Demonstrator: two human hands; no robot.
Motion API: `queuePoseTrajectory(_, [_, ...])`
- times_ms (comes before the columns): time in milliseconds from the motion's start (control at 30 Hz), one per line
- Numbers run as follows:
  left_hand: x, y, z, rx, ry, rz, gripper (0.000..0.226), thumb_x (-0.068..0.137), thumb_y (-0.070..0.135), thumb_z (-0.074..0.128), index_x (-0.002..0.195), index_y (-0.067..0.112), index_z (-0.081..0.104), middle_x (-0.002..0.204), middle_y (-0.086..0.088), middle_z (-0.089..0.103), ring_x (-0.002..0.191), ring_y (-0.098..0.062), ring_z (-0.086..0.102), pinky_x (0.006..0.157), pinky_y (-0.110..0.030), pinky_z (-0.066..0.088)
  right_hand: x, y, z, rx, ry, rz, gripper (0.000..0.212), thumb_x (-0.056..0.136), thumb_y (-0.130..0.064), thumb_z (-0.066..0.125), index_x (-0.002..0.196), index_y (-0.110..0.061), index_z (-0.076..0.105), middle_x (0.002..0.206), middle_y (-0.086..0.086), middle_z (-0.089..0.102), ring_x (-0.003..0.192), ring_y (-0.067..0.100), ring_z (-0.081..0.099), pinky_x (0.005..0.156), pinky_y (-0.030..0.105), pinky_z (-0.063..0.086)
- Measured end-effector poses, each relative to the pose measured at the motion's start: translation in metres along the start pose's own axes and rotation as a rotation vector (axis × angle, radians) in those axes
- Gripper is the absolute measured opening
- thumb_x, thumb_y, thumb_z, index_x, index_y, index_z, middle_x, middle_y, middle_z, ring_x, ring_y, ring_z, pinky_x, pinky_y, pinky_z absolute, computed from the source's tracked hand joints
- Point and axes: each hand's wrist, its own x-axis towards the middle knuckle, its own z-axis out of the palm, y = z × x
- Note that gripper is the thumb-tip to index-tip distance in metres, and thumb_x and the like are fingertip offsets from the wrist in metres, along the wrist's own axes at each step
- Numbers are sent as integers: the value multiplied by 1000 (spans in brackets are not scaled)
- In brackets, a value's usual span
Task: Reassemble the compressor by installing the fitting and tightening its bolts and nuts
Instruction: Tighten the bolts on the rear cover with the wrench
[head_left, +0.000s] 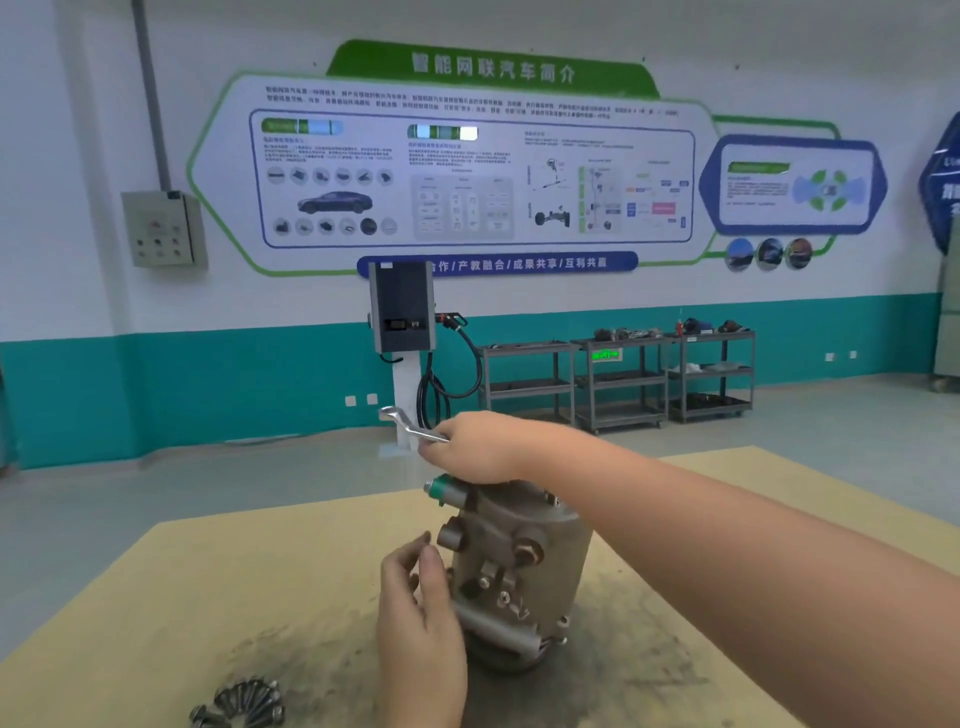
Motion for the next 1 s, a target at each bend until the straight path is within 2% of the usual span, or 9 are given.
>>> queuePoseTrajectory(200, [3, 3, 13, -250, -144, -63, 22, 97, 15, 54, 108, 32, 63, 105, 22, 69, 90, 18, 60, 68, 1, 41, 12, 20, -1, 69, 97, 189, 35, 100, -37, 38, 75, -16, 52, 69, 2, 48, 61, 16, 45, 61, 33, 37])
queuePoseTrajectory(333, [-7, -5, 24, -169, -115, 40, 23, 92, 14, 65, 103, 34, 62, 116, 19, 67, 100, 6, 62, 76, -7, 44, 13, 49, -14, 224, 180, 474, 10, 95, -14, 43, 97, -8, 50, 93, 15, 50, 87, 30, 45, 66, 40, 32])
queuePoseTrajectory(433, [-15, 4, 32, -44, -16, 179, 29, 63, 46, 70, 89, 38, 61, 100, 3, 68, 89, -13, 64, 76, -19, 48, 6, 72, -25, 206, 150, 587, 31, 99, -1, 39, 126, 0, 53, 132, 19, 52, 104, 30, 49, 63, 28, 36])
queuePoseTrajectory(533, [-15, 10, 33, 61, -6, 227, 72, 39, 60, 61, 104, 28, 56, 108, -6, 60, 98, -31, 60, 88, -45, 50, -5, 88, -29, 121, 101, 701, 23, 100, -1, 40, 82, -4, 55, 87, 9, 54, 91, 21, 36, 60, 22, 32])
queuePoseTrajectory(600, [-12, 12, 29, 68, -109, 184, 108, 33, 62, 63, 129, 15, 50, 124, -9, 51, 110, -29, 52, 95, -43, 44, -1, 97, -26, 328, 167, 779, 30, 95, 1, 32, 72, -7, 49, 77, 7, 47, 84, 26, 45, 63, 19, 35])
queuePoseTrajectory(700, [-6, 9, 25, 19, -281, 100, 135, 30, 62, 68, 151, 21, 25, 150, -4, 33, 132, -20, 38, 109, -40, 34, 1, 101, -17, 628, 343, 681, 77, 72, -8, 5, 137, -3, 45, 139, 18, 48, 112, 25, 56, 69, 12, 41])
queuePoseTrajectory(767, [-4, 6, 27, 9, -352, 66, 136, 30, 61, 73, 151, 30, 18, 157, 4, 25, 142, -18, 29, 116, -45, 29, 1, 108, -6, 678, 415, 602, 71, 84, -3, 16, 152, -19, 24, 152, 10, 35, 83, 15, 54, 58, 14, 37])
queuePoseTrajectory(867, [-5, 0, 29, -6, -360, 110, 125, 32, 60, 80, 141, 48, 19, 151, 14, 32, 138, -10, 36, 114, -38, 32, -2, 104, -1, 1506, 602, 502, 42, 98, -3, 34, 139, -2, 36, 136, 16, 54, 85, 22, 58, 56, 21, 49])
queuePoseTrajectory(1000, [-2, -7, 31, -77, -339, 47, 138, 25, 49, 87, 144, 46, 19, 144, 12, 43, 132, -16, 45, 112, -47, 37, -33, 108, 14, 1873, 488, 428, 14, 102, -18, 46, 111, -9, 51, 89, 8, 75, 114, 31, 59, 79, 43, 46])
